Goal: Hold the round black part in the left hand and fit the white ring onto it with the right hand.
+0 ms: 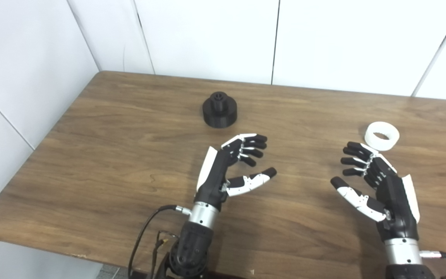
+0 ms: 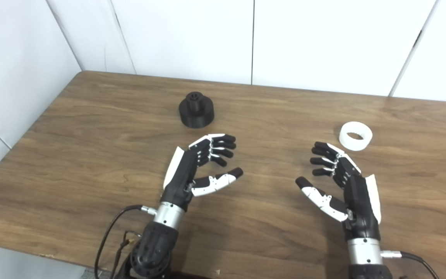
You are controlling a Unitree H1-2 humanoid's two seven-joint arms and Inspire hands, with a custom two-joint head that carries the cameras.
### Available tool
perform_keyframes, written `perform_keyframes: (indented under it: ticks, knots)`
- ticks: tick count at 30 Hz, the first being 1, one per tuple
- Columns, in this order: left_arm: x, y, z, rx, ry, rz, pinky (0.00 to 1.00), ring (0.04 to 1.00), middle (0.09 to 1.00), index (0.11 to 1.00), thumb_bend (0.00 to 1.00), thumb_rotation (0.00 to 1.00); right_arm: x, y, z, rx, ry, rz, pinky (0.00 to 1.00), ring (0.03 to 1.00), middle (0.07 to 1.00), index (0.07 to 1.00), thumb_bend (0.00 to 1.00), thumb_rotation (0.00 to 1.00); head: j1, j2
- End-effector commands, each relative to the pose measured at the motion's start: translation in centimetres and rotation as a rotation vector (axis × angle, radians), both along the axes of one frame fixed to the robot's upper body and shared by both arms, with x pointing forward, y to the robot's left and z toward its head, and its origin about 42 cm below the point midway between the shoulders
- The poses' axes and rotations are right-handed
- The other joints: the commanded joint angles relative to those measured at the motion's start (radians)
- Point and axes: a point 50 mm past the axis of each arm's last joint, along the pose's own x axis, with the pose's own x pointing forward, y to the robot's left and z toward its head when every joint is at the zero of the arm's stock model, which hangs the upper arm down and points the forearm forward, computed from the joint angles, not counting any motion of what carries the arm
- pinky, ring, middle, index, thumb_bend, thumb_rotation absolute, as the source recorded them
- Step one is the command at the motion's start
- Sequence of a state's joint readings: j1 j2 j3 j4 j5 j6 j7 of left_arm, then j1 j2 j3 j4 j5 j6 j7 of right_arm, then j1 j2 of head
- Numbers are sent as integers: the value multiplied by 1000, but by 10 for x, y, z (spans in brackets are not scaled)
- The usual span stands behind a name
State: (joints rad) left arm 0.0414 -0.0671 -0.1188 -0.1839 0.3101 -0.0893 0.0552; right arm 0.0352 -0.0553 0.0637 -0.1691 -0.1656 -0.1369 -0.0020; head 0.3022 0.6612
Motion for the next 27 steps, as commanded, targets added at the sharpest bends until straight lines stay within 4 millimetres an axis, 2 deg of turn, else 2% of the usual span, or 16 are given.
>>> perform_keyframes:
  ticks: [1, 6, 12, 14, 27]
  knots:
    - [9, 5, 25, 18, -94, 22, 527, 645, 698, 678, 643, 174, -3, -3, 6, -13, -52, 19, 585, 697, 755, 761, 653, 258, 1, 1]
    - [16, 22, 37, 98, -123, 89, 533, 674, 725, 689, 656, 203, -3, -3, 6, -23, -47, 16, 580, 688, 753, 761, 656, 271, 1, 0]
    - [25, 38, 46, 151, -139, 117, 588, 724, 764, 715, 654, 225, -1, -4, 5, -17, -55, 19, 581, 687, 749, 759, 658, 255, -2, 0]
    - [29, 43, 48, 163, -144, 127, 593, 732, 770, 718, 650, 207, -1, -5, 5, -18, -53, 18, 581, 689, 751, 760, 660, 253, -1, 0]
    - [53, 66, 59, 291, -130, 231, 713, 811, 842, 808, 686, 316, 0, -7, 8, -15, -51, 16, 560, 678, 745, 756, 674, 239, -6, 0]
